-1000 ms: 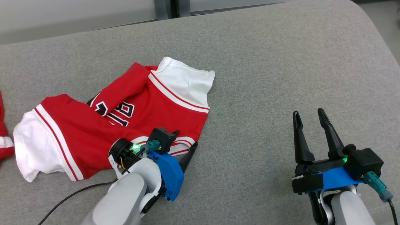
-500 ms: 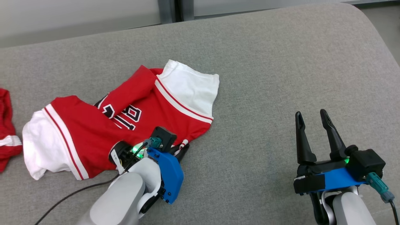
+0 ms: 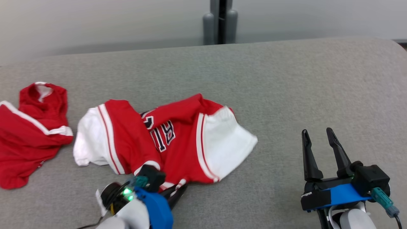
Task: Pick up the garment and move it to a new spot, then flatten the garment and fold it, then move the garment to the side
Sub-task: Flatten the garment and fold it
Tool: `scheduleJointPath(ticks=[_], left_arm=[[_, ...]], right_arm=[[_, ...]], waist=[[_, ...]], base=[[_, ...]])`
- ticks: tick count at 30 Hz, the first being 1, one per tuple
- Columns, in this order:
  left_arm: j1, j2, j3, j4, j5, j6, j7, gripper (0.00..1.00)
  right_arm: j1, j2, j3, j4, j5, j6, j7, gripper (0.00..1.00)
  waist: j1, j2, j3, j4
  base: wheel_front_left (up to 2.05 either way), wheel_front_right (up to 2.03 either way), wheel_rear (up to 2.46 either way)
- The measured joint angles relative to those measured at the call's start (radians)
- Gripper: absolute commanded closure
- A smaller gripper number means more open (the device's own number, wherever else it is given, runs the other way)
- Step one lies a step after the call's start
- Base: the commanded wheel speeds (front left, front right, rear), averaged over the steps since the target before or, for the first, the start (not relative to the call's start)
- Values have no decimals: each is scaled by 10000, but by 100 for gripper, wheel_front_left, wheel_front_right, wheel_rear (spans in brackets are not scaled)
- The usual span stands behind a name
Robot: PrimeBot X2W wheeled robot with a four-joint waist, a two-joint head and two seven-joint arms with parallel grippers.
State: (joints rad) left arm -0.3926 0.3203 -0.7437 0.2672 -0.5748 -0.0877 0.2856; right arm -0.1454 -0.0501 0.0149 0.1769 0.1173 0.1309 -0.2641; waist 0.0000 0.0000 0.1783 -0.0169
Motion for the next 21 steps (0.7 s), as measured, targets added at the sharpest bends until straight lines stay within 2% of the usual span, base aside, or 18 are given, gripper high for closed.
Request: scheduleJointPath(ticks=[4,9,12,13,14,17,21], left_arm=[[1073,934,320,-1317,-431,564,696,100],[2057,1942,997,-2439,-838,1361,1066,100],[2409,2280,1327,-2817,-1020,1670,1089,98],[2478,2322,1406,-2928,-1024,1751,1047,5],[2520,2341,1480,-3020,-1024,1795,965,0],[2526,2313,1613,-3306,-1097,1810,617,0],[2513,2054,1699,-3645,-1375,1544,259,0]], right_arm=[[75,0,25,19,0,0,2,0],[133,2,48,44,-2,0,2,0],[137,4,71,58,-15,0,2,0],[137,4,77,69,-19,0,2,0],[137,4,75,73,-29,0,2,0],[132,2,82,88,-50,0,2,0],[132,2,54,107,-132,0,2,0]], waist=[[0,0,-240,476],[-2,0,-394,966],[-2,0,-421,1129],[-2,0,-419,1155],[-2,0,-413,1169],[-2,0,-405,1167],[-2,0,-429,1110]], base=[[0,0,0],[0,0,0],[0,0,0],[0,0,0],[0,0,0],[0,0,0],[0,0,0]])
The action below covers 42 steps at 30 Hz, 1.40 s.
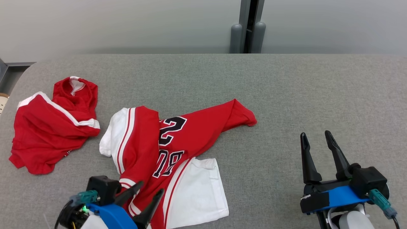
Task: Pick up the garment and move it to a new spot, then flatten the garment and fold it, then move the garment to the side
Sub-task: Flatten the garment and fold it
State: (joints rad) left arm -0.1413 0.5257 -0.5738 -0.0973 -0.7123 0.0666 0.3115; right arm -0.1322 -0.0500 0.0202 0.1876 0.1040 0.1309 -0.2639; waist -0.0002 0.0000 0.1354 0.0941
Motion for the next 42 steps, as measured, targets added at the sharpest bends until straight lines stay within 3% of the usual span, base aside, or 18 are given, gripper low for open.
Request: scheduleJointPath(ticks=[7,14,19,30,41,42], left_arm=[[-337,-13,635,-573,48,-61,-1053,0],[-857,-270,1212,115,1239,648,-2947,0],[-1081,-385,1221,1275,1685,851,-3488,0],[-1499,-738,1340,3889,1289,571,-3852,0],[-2083,-1187,1290,6332,846,-178,-4282,0],[-2172,-1225,1254,6495,855,-249,-4312,76]], right_arm=[[6,0,-69,4,-17,0,0,0],[-30,0,-35,13,-15,0,0,0],[-113,0,-56,17,-21,0,0,0],[-306,0,-52,2,-77,0,0,0],[-495,0,-61,-27,-146,0,0,0],[-524,0,-65,-27,-146,0,0,0]], waist=[[2,0,13,-165],[2,0,142,-362],[2,0,294,-516],[2,0,711,-751],[2,-1,1109,-892],[2,0,1129,-901]], base=[[0,0,0],[0,0,0],[0,0,0],[0,0,0],[0,0,0],[0,0,0]])
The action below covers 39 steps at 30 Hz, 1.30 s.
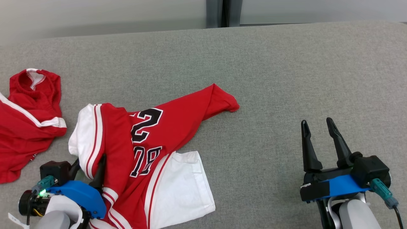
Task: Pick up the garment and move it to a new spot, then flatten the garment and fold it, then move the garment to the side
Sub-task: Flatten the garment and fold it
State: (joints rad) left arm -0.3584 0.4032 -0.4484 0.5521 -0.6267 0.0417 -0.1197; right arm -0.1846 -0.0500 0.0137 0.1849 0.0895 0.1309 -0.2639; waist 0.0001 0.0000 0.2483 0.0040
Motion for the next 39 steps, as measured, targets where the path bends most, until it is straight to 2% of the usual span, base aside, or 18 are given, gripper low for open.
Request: scheduleJointPath(ticks=[1,10,15,20,26,31,32,33,39], left_arm=[[-88,-35,-38,163,23,-48,-90,100],[-1605,56,-205,355,673,-259,-846,100],[-2890,230,-309,115,1076,-268,-800,100],[-4015,380,-370,240,1281,-454,-667,100],[-5118,631,-291,892,1383,-671,-711,100],[-5377,619,-282,1845,1344,-813,-834,100],[-5377,598,-268,2036,1321,-821,-884,30],[-5377,587,-255,2205,1304,-844,-963,0],[-5130,407,-40,2378,1312,-775,-1379,0]], right_arm=[[-27,-2,2,0,0,0,0,0],[-109,-2,-31,6,-2,0,0,0],[-234,0,67,8,0,0,0,0],[-405,0,125,-2,35,0,0,0],[-531,-2,96,-31,82,0,0,0],[-543,-2,92,-63,113,0,0,0],[-544,-2,90,-63,142,0,0,0],[-545,-2,86,-63,163,0,0,0],[-546,-2,-42,-58,138,0,0,0]], waist=[[0,0,19,-7],[0,0,132,-13],[0,0,269,-99],[0,0,452,-398],[0,0,752,-843],[0,0,968,-1119],[1,0,996,-1151],[1,0,1017,-1171],[1,0,900,-1021]], base=[[0,0,0],[0,0,0],[0,0,0],[0,0,0],[0,0,0],[0,0,0],[0,0,0],[0,0,0],[0,0,0]])
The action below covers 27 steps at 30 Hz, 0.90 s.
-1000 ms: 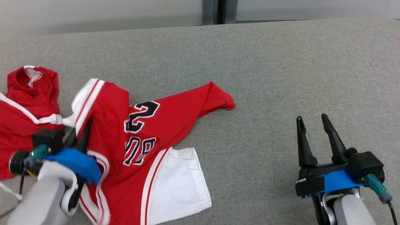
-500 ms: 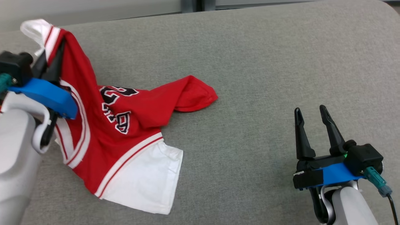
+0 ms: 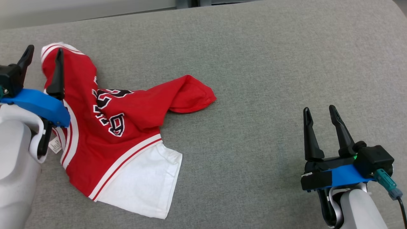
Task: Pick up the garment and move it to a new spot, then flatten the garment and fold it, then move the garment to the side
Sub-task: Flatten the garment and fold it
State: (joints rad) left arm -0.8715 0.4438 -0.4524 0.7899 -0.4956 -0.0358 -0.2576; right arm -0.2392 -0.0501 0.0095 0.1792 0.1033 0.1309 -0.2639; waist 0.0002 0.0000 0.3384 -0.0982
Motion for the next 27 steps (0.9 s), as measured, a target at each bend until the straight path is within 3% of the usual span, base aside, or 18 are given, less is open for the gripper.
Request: scheduleJointPath(ticks=[7,11,19,27], left_arm=[[1649,-176,1546,-2734,489,685,-52,0],[3197,-614,2462,-4381,993,941,-52,0],[5617,-1931,3720,-6521,2086,940,-52,0],[7305,-3095,4556,-6926,2771,497,-52,0]], right_arm=[[73,0,-17,8,-100,0,0,0],[209,0,-21,50,-146,0,0,0],[371,0,-15,125,-211,0,0,0],[574,0,17,240,-226,0,0,0]], waist=[[-1,0,-343,400],[-2,0,-589,627],[-2,0,-1067,1038],[-3,0,-1570,1337]], base=[[0,0,0],[0,0,0],[0,0,0],[0,0,0]])
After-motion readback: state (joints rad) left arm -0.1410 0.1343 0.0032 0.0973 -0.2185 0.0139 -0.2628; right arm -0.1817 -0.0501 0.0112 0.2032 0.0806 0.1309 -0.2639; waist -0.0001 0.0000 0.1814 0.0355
